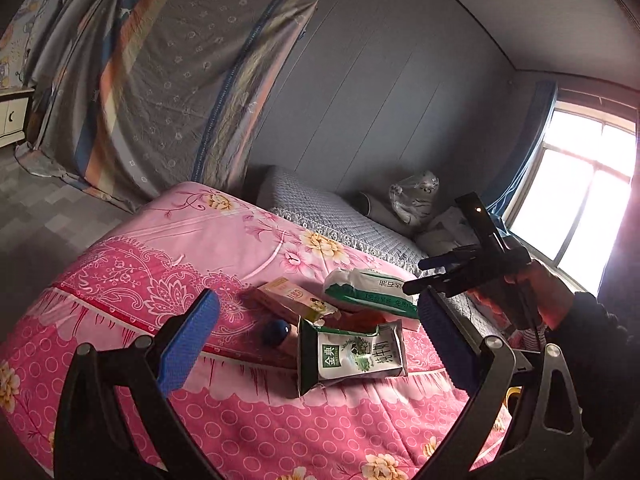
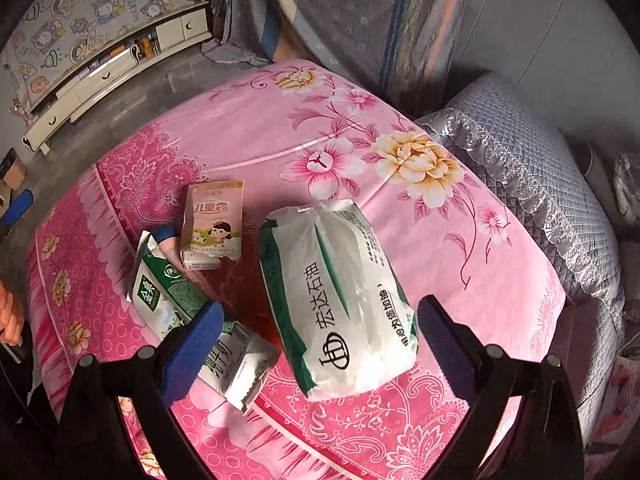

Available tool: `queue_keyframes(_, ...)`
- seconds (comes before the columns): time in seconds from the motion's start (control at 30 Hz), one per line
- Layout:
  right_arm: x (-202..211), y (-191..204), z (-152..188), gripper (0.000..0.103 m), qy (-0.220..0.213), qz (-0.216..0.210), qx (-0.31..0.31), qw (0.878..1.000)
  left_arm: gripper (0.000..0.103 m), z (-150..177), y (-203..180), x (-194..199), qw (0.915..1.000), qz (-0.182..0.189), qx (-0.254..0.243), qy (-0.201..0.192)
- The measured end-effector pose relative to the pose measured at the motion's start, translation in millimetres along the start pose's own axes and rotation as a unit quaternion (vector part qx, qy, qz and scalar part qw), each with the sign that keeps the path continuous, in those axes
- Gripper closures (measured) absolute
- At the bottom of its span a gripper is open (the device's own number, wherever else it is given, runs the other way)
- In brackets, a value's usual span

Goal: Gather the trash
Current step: 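Move both tools back to the bed and grasp the white-green oil bag with the right tool, then lift the oil bag with the right tool while the left tool grasps the milk carton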

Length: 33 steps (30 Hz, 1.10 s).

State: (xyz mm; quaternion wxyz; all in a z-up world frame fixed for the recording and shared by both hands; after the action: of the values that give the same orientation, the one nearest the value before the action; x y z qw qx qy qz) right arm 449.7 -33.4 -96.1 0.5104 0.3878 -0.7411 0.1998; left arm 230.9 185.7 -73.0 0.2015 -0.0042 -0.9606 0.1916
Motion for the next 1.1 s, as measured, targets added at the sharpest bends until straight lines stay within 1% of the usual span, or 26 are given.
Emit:
queue_keyframes(0.1,-25.5,-7.3,-8.7,0.009,0.039,0.024,0.002,0.999,0.008,4.8,2.8,-6.8,0.9999,0.003,-0.003,0.009)
queue_keyframes(0.17,-41.3,-14.9,-6.6,0.009,0.064,0.026,-0.008,0.998,0.008,7.6,4.8,-12.8,0.9998,0.000,-0.007,0.017)
queue_keyframes(0.23,-54.5,-20.9,-2.5,0.009,0.078,0.033,-0.006,0.996,0.008,9.6,5.8,-17.2,0.9997,-0.006,-0.012,0.022)
queue_keyframes(0.27,-60.6,-24.9,-1.2,0.009,0.082,0.031,-0.012,0.996,0.008,10.6,5.5,-19.4,0.9995,-0.009,-0.016,0.026)
queue_keyframes(0.37,-74.9,-36.1,0.6,0.009,0.078,0.000,-0.055,0.995,0.008,14.9,1.6,-25.5,0.9989,-0.013,-0.028,0.036)
queue_keyframes(0.43,-81.3,-39.9,4.4,0.009,0.078,-0.012,-0.074,0.994,0.008,18.2,-3.0,-27.4,0.9983,-0.015,-0.038,0.043)
queue_keyframes(0.47,-83.2,-42.0,7.1,0.009,0.076,-0.016,-0.084,0.993,0.008,19.9,-5.9,-27.8,0.9979,-0.017,-0.045,0.044)
queue_keyframes(0.5,-83.1,-43.3,8.9,0.014,0.071,-0.021,-0.097,0.993,0.008,21.4,-8.6,-27.5,0.9975,-0.019,-0.052,0.044)
queue_keyframes(0.53,-82.3,-45.5,11.2,0.024,0.068,-0.028,-0.109,0.991,0.008,22.7,-11.5,-27.5,0.9970,-0.021,-0.058,0.045)
queue_keyframes(0.57,-79.7,-47.4,13.2,0.029,0.061,-0.030,-0.117,0.991,0.008,23.8,-14.4,-27.4,0.9966,-0.022,-0.064,0.047)
queue_keyframes(0.63,-73.2,-49.0,18.0,0.042,0.049,-0.036,-0.126,0.990,0.008,25.7,-19.7,-27.7,0.9958,-0.019,-0.073,0.051)
queue_keyframes(0.67,-70.4,-49.5,21.5,0.046,0.045,-0.040,-0.131,0.990,0.008,26.5,-21.6,-28.1,0.9953,-0.019,-0.079,0.054)
queue_keyframes(0.7,-66.8,-48.6,25.0,0.052,0.039,-0.043,-0.134,0.989,0.008,27.9,-24.0,-28.9,0.9945,-0.019,-0.086,0.057)
queue_keyframes(0.73,-62.9,-46.2,27.1,0.056,0.034,-0.047,-0.132,0.990,0.008,29.2,-26.2,-29.4,0.9937,-0.021,-0.093,0.059)
queue_keyframes(0.8,-53.8,-40.3,34.1,0.060,0.023,-0.051,-0.125,0.991,0.008,31.4,-30.8,-28.8,0.9924,-0.022,-0.106,0.059)
queue_keyframes(0.93,-31.3,-36.3,50.1,0.063,-0.008,-0.061,-0.142,0.988,0.008,37.5,-45.9,-26.5,0.9874,-0.003,-0.145,0.064)
queue_keyframes(1.03,-4.7,-31.1,64.2,0.063,-0.039,-0.096,-0.144,0.984,0.008,45.9,-66.6,-26.2,0.9781,0.020,-0.196,0.069)
queue_keyframes(1.1,16.2,-28.5,74.3,0.063,-0.064,-0.110,-0.145,0.981,0.008,53.2,-83.6,-27.9,0.9685,0.040,-0.235,0.072)
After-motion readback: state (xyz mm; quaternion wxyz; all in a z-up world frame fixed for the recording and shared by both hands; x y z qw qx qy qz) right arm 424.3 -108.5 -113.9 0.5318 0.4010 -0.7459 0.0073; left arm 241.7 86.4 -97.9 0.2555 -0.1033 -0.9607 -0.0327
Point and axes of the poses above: each gripper's, at about its wrist camera, not at the fingertips, and x roughly against the way its jaws point, y to its left, z to its underside, the point moved 4 cm from there along -x, roughly the way its jaws point, and after that the axes turned 15 degrees about -z, right-handed, at the moved point
